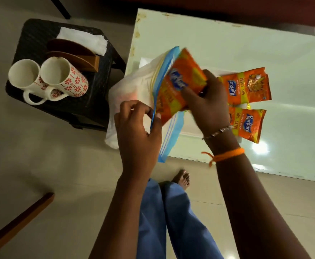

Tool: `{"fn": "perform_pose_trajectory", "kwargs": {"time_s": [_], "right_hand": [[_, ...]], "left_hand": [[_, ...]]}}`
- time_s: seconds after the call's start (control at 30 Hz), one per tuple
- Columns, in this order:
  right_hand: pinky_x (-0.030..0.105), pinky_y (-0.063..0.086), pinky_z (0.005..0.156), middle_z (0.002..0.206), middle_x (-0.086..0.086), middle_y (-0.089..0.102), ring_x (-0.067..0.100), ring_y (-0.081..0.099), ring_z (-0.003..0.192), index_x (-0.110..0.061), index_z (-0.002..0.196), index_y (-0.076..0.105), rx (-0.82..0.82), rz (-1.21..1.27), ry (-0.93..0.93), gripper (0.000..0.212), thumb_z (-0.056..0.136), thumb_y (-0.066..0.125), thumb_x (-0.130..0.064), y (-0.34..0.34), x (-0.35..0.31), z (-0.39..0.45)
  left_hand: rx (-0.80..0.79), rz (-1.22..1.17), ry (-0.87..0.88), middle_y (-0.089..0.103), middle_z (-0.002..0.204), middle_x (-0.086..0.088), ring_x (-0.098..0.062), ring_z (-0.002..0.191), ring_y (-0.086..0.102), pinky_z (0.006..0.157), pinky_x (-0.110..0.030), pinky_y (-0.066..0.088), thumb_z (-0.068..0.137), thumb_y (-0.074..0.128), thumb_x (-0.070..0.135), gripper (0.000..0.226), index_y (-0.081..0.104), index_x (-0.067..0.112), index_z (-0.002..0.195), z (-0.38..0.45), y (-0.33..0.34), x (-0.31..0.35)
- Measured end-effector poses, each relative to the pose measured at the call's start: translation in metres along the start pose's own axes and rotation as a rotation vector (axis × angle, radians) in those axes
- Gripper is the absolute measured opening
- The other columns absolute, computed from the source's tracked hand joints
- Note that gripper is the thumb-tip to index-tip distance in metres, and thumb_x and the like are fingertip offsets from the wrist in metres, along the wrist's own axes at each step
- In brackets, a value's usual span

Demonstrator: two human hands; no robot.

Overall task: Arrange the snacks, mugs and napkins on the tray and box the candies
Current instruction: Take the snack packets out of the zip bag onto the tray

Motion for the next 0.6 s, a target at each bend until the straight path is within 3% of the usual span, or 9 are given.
{"fn": "perform_pose_trajectory", "kwargs": {"time_s": [0.1, 0.17, 0.23, 0.4, 0.53, 0.6], "right_hand": [[0.037, 0.058, 0.06, 0.089, 0.01, 0.065, 0.028, 0.066, 0.081, -0.014, 0.094, 0.059, 0.236, 0.329, 0.148, 0.026, 0.068, 0.058, -0.009, -0.034, 0.015, -0.009], [0.024, 0.055, 0.053, 0.1, 0.014, 0.062, 0.024, 0.064, 0.082, -0.008, 0.109, 0.051, 0.368, 0.506, 0.231, 0.039, 0.071, 0.058, -0.003, -0.048, 0.033, -0.014], [0.02, 0.053, 0.05, 0.106, 0.016, 0.057, 0.023, 0.061, 0.083, -0.011, 0.111, 0.041, 0.471, 0.664, 0.316, 0.041, 0.077, 0.057, 0.006, -0.055, 0.049, -0.02], [0.025, 0.058, 0.053, 0.132, 0.02, 0.046, 0.032, 0.055, 0.104, -0.017, 0.118, 0.037, 0.638, 0.977, 0.493, 0.05, 0.082, 0.049, 0.015, -0.052, 0.079, -0.029], [0.027, 0.059, 0.055, 0.138, 0.016, 0.041, 0.039, 0.051, 0.115, -0.018, 0.13, 0.035, 0.731, 1.079, 0.44, 0.061, 0.081, 0.047, 0.017, -0.052, 0.092, -0.029], [0.028, 0.06, 0.056, 0.139, 0.015, 0.039, 0.039, 0.05, 0.117, -0.018, 0.118, 0.042, 0.742, 1.055, 0.415, 0.054, 0.079, 0.044, 0.019, -0.052, 0.097, -0.026]], "left_hand": [[0.001, 0.073, 0.002, 0.051, 0.101, -0.007, -0.018, 0.097, 0.044, 0.076, -0.013, 0.029, 0.084, 0.062, 0.019, 0.016, 0.057, 0.004, 0.085, 0.003, 0.009, 0.001], [-0.019, 0.088, 0.005, 0.053, 0.102, -0.01, -0.016, 0.095, 0.041, 0.074, -0.011, 0.026, 0.083, 0.062, 0.017, 0.014, 0.057, 0.004, 0.086, 0.003, 0.017, 0.004], [-0.037, 0.103, 0.006, 0.054, 0.104, -0.011, -0.015, 0.095, 0.039, 0.073, -0.011, 0.025, 0.083, 0.061, 0.016, 0.013, 0.057, 0.004, 0.087, 0.001, 0.024, 0.007], [0.002, 0.17, 0.014, 0.055, 0.107, -0.014, -0.023, 0.097, 0.046, 0.072, -0.011, 0.024, 0.084, 0.058, 0.016, 0.014, 0.058, 0.003, 0.089, 0.0, 0.03, 0.009], [0.039, 0.172, 0.004, 0.055, 0.106, -0.018, -0.031, 0.099, 0.05, 0.074, -0.01, 0.023, 0.083, 0.057, 0.012, 0.013, 0.058, -0.001, 0.088, 0.002, 0.025, 0.007], [0.042, 0.163, -0.008, 0.055, 0.106, -0.017, -0.03, 0.1, 0.049, 0.075, -0.011, 0.025, 0.083, 0.057, 0.012, 0.013, 0.058, 0.0, 0.089, 0.004, 0.022, 0.005]]}}
Point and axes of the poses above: each hand's wrist, its own z-axis towards the middle knuckle, its own y-axis out of the palm, x = y × z, the point moved 1 cm from there along z, towards the middle knuckle
